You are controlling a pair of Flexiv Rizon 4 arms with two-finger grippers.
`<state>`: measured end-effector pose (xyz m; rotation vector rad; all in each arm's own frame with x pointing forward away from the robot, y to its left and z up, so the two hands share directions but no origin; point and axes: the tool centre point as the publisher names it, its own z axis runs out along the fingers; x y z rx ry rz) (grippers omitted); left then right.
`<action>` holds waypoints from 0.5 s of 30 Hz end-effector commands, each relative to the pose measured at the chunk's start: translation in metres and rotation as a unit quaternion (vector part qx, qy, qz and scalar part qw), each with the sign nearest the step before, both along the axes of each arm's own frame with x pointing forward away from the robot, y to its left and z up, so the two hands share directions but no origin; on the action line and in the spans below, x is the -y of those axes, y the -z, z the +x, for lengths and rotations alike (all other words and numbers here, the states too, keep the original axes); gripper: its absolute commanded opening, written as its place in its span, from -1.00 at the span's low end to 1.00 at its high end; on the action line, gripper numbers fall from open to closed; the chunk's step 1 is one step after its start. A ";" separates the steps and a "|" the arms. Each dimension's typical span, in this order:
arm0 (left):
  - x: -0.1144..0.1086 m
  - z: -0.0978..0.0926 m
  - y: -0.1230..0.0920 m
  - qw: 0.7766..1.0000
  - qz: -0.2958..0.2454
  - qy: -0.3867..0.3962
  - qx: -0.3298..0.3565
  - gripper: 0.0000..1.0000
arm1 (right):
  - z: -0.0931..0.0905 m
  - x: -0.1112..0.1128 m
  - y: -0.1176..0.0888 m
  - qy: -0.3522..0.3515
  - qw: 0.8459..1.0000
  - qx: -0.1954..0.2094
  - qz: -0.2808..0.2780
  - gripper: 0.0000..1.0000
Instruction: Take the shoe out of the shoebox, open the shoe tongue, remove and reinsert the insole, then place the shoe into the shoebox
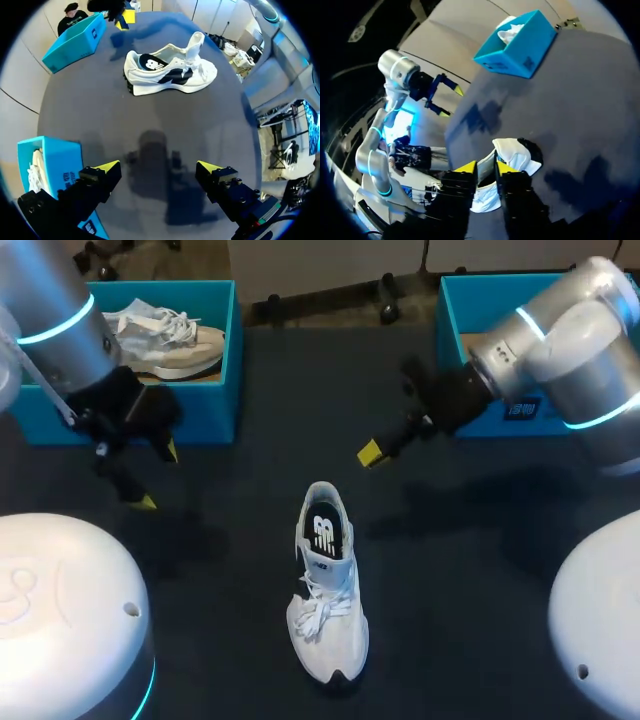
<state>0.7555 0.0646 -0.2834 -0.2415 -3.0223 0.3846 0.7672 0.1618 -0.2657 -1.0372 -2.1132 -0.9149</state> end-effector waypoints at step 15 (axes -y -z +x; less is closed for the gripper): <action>-0.004 0.006 -0.006 1.000 -0.001 0.003 -0.007 1.00 | -0.008 -0.004 -0.026 0.120 0.966 0.064 -0.220 -1.00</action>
